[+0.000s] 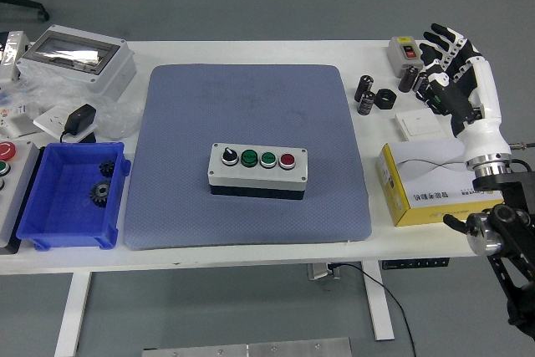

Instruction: Pick up the button,place it on the desk,press the button,press the button

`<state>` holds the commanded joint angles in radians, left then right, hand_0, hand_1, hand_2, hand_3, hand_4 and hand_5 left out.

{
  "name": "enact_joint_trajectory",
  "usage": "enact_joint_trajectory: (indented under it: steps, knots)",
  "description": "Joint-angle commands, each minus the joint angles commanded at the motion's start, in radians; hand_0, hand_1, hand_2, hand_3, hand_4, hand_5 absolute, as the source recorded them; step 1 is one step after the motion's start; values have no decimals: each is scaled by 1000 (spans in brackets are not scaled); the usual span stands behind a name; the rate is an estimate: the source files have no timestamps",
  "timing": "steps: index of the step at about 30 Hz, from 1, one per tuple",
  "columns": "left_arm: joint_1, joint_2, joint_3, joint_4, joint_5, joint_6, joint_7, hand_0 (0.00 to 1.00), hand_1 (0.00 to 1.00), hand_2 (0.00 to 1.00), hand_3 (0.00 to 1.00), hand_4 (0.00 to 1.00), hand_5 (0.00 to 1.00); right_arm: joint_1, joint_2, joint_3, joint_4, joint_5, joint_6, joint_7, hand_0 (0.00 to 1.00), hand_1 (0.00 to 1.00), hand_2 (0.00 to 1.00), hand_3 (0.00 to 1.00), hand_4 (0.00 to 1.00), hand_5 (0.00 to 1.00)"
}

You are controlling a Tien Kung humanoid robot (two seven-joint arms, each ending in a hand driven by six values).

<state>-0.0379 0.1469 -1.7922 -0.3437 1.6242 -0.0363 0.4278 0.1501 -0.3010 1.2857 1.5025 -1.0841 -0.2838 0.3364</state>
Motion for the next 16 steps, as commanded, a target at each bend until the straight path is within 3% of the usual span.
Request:
enact_joint_trajectory:
  steps: [16]
  knots:
    - [2,0,13,-2,-27,12,5,630,496,494,587,238,18,2,1,-4,0,-19,8,-19,791,793,797,785,658,427]
